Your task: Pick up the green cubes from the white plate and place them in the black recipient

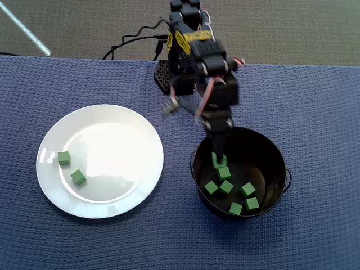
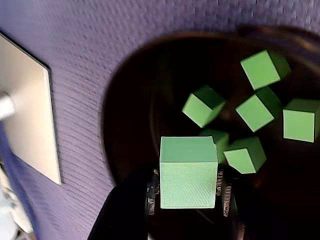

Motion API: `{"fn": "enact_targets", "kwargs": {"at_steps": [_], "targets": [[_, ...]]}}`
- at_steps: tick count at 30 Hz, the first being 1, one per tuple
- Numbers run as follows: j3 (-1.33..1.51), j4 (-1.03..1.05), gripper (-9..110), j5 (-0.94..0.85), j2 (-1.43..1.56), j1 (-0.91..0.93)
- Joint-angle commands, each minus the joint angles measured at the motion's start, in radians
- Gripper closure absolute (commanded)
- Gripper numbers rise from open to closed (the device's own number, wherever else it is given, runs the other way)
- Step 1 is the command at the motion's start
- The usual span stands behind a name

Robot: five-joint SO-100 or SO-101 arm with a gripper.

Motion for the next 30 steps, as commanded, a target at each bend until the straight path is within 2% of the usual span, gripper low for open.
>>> {"fn": "enact_targets", "kwargs": {"at_steps": [1, 5, 6, 7, 8, 12, 14, 17, 22, 25, 30], "targets": [[-0.112, -0.055, 102, -0.021, -0.086, -0.071], [-0.144, -0.046, 102, -0.035, -0.124, -0.121], [-0.149, -0.034, 94, -0.049, -0.124, -0.133], [-0.152, -0.021, 78, -0.055, -0.12, -0.141], [-0.152, -0.009, 72, -0.051, -0.11, -0.141], [-0.153, 0.023, 68, -0.061, -0.06, -0.124], [-0.176, 0.06, 63, -0.092, -0.043, -0.106], [-0.219, 0.114, 65, -0.077, -0.018, -0.038], [-0.394, 0.256, 69, -0.034, -0.005, 0.229], [-0.48, 0.334, 77, 0.003, -0.037, 0.411], [-0.463, 0.322, 91, 0.087, -0.104, 0.703]]}}
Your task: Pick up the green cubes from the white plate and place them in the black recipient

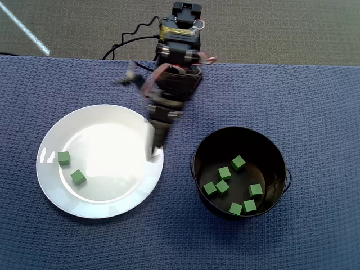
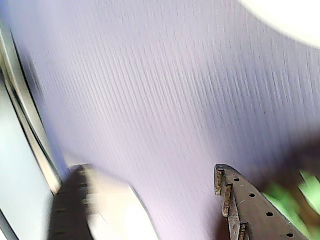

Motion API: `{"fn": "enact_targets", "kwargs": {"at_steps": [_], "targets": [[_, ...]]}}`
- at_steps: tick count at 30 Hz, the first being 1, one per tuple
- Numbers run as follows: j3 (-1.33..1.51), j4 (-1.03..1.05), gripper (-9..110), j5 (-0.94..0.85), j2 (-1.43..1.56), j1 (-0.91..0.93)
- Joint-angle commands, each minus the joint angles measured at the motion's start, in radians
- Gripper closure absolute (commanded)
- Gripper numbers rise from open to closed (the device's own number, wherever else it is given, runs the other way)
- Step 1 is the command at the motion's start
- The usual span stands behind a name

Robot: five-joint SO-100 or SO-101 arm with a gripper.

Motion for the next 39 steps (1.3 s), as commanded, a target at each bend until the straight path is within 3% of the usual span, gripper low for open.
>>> {"fn": "enact_targets", "kwargs": {"at_steps": [1, 12, 21, 39], "targets": [[-0.044, -0.015, 91, 0.06, -0.04, 0.196], [-0.178, -0.103, 88, 0.138, -0.471, 0.505], [-0.529, 0.006, 89, 0.041, -0.807, 0.476], [-0.825, 0.074, 85, -0.012, -1.068, 0.419]]}}
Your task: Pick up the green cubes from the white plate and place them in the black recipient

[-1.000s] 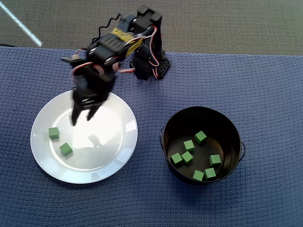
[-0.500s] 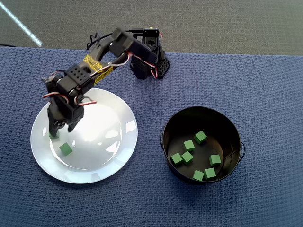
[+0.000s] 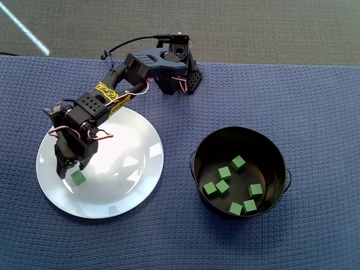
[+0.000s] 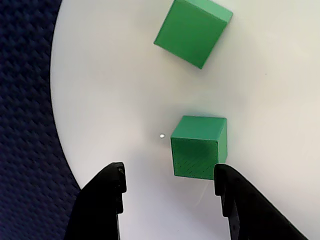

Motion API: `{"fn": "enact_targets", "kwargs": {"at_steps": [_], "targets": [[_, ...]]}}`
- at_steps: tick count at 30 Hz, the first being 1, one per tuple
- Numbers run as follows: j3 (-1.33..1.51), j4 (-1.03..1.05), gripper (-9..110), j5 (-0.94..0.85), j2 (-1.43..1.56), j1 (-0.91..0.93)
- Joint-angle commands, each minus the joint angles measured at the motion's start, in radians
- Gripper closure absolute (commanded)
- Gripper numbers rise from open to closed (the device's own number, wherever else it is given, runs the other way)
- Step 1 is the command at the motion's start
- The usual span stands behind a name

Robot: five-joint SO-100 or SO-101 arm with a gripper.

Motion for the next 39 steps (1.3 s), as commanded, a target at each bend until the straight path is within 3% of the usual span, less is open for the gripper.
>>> {"fn": "enact_targets", "kwargs": {"at_steps": [1, 27, 39], "targets": [[-0.061, 0.014, 85, -0.025, 0.005, -0.029], [-0.02, -0.017, 85, -0.018, -0.066, 0.005], [-0.029, -0.008, 101, 0.002, -0.063, 0.014]]}}
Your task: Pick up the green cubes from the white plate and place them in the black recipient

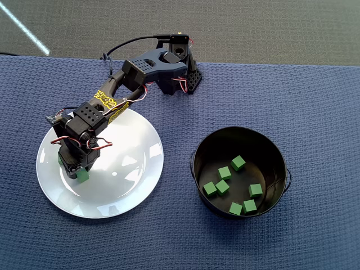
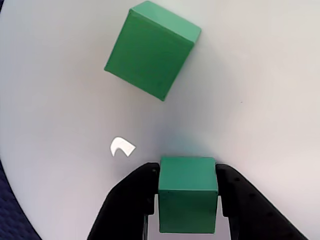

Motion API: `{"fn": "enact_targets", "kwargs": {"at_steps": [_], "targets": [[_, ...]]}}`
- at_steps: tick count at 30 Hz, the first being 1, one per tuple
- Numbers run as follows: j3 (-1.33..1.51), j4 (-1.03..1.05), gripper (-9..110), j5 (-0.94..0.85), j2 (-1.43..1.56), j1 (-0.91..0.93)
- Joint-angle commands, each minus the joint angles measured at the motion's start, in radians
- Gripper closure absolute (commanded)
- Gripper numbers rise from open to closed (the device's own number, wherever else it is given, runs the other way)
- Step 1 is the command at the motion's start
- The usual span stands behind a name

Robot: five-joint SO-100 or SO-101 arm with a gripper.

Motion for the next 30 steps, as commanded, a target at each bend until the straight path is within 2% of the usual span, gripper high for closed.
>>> {"fn": "enact_targets", "kwargs": {"at_steps": [1, 7, 17, 24, 30], "targets": [[-0.026, 0.005, 101, 0.009, 0.04, 0.006], [0.06, 0.003, 101, 0.011, 0.149, -0.017], [0.699, -0.206, 101, -0.015, 0.836, -0.115], [1.051, -0.265, 102, -0.063, 1.256, -0.364], [1.18, -0.281, 102, -0.1, 1.417, -0.693]]}}
